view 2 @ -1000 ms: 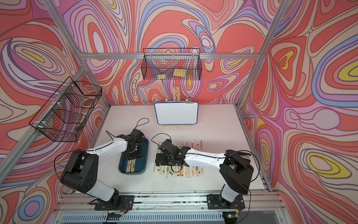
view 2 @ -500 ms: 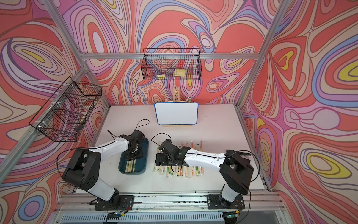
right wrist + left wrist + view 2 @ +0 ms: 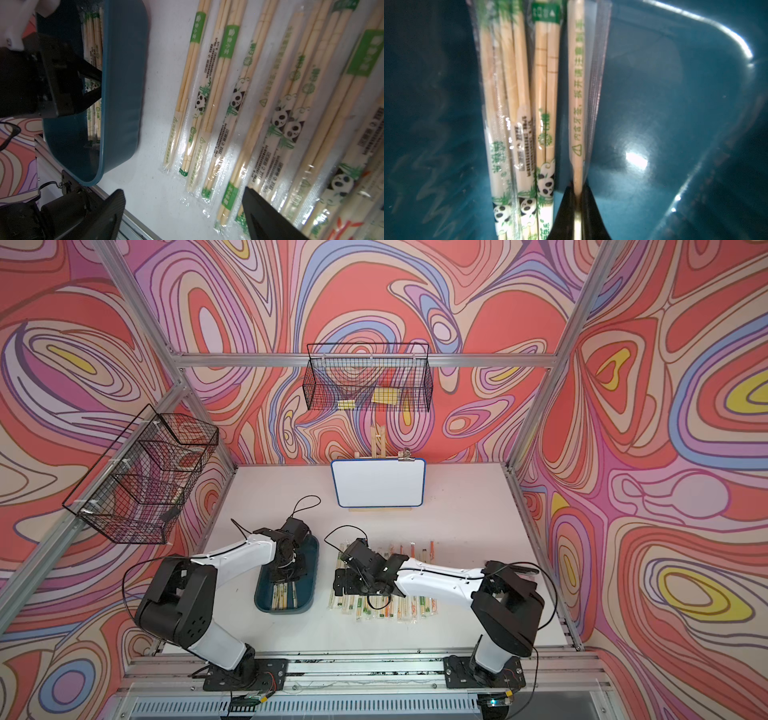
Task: Take the paired disposable chopsticks out of the storage box
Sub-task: Pick up the paired disposable chopsticks from the storage box.
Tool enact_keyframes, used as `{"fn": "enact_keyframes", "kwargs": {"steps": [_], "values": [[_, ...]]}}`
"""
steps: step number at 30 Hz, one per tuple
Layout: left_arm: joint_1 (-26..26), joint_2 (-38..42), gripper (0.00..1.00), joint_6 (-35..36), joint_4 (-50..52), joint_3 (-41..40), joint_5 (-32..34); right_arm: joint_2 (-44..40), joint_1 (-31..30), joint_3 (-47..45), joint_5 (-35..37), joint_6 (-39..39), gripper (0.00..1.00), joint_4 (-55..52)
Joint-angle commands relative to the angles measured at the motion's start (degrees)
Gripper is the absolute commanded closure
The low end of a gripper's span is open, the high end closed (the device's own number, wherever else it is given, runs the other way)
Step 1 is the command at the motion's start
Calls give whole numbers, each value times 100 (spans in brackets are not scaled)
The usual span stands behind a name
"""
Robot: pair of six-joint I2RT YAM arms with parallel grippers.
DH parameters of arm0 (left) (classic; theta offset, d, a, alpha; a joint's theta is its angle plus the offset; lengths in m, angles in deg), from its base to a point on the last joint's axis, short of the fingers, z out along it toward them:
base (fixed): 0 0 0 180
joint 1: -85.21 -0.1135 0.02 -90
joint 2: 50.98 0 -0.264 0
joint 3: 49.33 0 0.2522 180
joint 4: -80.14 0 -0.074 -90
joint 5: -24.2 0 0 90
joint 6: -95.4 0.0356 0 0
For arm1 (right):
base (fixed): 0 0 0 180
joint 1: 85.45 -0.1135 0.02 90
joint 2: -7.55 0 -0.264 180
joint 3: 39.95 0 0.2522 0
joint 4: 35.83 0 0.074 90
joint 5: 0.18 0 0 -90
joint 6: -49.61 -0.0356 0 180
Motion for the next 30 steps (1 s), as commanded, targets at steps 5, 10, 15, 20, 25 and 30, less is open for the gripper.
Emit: {"fn": "enact_keyframes", "kwargs": {"steps": [5, 10, 15, 20, 25, 30], "values": [[-43, 361, 100, 128, 634, 364, -77, 26, 4, 113, -27, 102, 6, -33], [-45, 522, 100, 252, 1003, 682, -10, 27, 9, 143, -30, 102, 6, -34], [-42, 796, 100, 388, 1294, 932, -18, 3, 4, 144, -12, 106, 6, -30], [-48, 1055, 100, 530, 1589, 1255, -8, -13, 11, 132, 29, 137, 6, -26], [-44, 1235, 100, 517, 1652, 1485, -260, -34, 28, 116, 40, 155, 6, -10], [107, 1313, 100, 320, 1542, 1542, -419, -107, 51, 24, 69, 150, 6, 4]]}}
